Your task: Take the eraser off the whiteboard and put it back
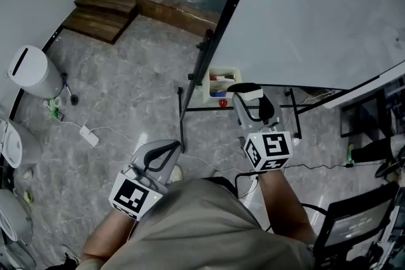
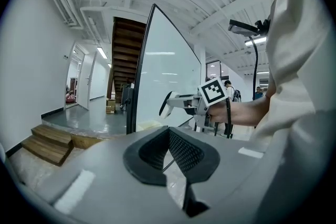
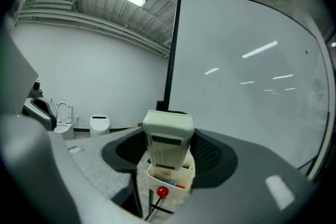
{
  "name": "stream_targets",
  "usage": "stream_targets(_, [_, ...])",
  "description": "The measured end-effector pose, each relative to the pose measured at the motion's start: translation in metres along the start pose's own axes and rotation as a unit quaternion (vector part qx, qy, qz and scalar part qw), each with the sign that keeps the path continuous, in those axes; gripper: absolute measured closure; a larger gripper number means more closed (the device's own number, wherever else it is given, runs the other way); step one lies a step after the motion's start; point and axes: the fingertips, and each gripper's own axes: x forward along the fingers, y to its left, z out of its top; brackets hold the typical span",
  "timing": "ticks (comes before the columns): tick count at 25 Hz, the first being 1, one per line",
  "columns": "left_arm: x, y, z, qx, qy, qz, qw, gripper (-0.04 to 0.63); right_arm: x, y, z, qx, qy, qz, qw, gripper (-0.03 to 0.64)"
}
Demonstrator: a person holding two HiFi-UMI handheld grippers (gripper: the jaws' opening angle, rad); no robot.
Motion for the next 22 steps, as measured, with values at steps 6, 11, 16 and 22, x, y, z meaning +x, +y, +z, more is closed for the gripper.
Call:
stream_targets(6, [0.005, -0.001, 0.000, 0.004, -0.001, -0.001, 1.0000, 0.591, -0.041, 0.004, 0.025, -0.005, -0.013, 0.012, 1.000, 0.354])
stream_targets(11, [0.009, -0.005, 0.002, 0.012, -0.001, -0.004, 0.9999, 0.591, -0.073, 0.009, 0.044, -0.019, -0.025, 0.015, 0.999, 0.354])
stream_targets(16, [0.014, -0.009, 0.006, 0.014, -0.001, -0.010, 0.9999, 0.589, -0.098, 0.011, 0.059, -0.015, -0.031, 0.017, 0.999, 0.354])
stream_targets(22, [0.014, -0.014, 0.007, 0.020, -0.002, -0.012, 0.9997, 0.589, -0.119, 0.014, 0.074, -0.019, -0.038, 0.017, 0.999, 0.354])
